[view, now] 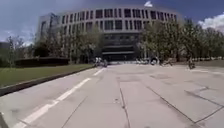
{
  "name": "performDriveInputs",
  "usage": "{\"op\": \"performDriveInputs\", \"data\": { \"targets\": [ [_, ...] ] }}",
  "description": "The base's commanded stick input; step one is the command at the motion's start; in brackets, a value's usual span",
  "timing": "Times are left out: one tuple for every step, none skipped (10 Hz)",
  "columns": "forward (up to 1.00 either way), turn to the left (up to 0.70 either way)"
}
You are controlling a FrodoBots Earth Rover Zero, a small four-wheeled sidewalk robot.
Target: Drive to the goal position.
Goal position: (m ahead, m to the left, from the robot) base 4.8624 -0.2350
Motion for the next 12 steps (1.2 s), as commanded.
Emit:
{"op": "performDriveInputs", "data": {
  "targets": [
    [0.85,0.01],
    [0.85,0.01],
    [0.85,0.01],
    [0.85,0.01],
    [0.85,0.01],
    [0.85,0.01],
    [0.85,0.01],
    [0.85,0.01],
    [0.85,0.01],
    [0.85,0.01],
    [0.85,0.01],
    [0.85,0.01]
  ]
}}
